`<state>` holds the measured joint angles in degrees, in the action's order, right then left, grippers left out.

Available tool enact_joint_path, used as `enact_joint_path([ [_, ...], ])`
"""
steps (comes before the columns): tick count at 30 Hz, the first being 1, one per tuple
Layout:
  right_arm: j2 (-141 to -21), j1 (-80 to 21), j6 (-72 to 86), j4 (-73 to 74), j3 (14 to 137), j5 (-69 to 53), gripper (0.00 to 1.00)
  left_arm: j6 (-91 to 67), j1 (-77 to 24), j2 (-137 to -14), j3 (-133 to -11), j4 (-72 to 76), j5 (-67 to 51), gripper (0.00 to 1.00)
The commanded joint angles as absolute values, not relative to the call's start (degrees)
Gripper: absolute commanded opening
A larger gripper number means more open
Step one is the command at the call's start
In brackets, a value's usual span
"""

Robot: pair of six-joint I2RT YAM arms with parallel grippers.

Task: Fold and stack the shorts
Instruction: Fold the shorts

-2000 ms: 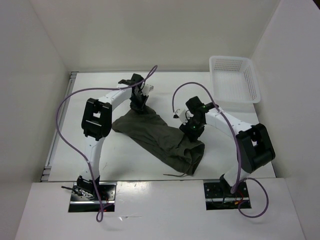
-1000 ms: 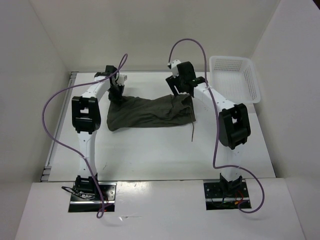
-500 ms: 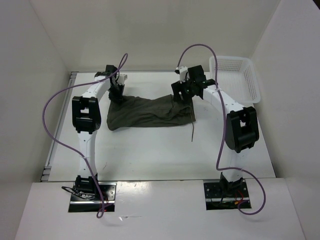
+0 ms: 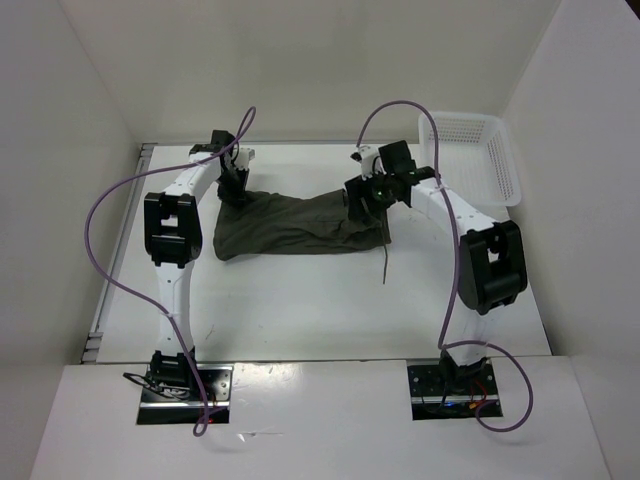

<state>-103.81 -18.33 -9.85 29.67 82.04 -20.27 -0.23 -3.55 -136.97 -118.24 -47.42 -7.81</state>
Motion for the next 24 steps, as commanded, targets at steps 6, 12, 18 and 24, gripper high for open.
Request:
enact_joint_path([
  [6, -96.77, -18.11, -8.0, 28.48, 84.02, -13.97, 0.79, 0.0, -3.25, -136.41, -116.89, -46.58, -8.17, 0.13],
  [12, -94.92, -18.11, -8.0, 30.93, 81.66, -14.68, 0.72, 0.0, -3.25, -136.41, -116.37, -46.05, -8.17, 0.13],
  [18, -94.39, -20.03, -7.47, 31.46, 79.02, -18.63, 0.64, 0.0, -3.25, -136.41, -116.37, -46.05, -7.56, 0.13],
  [24, -96.15, -21.8, -7.38, 30.94, 78.49, -17.93, 0.65, 0.0, -3.25, -136.41, -115.84, -46.05, -7.03, 0.13],
])
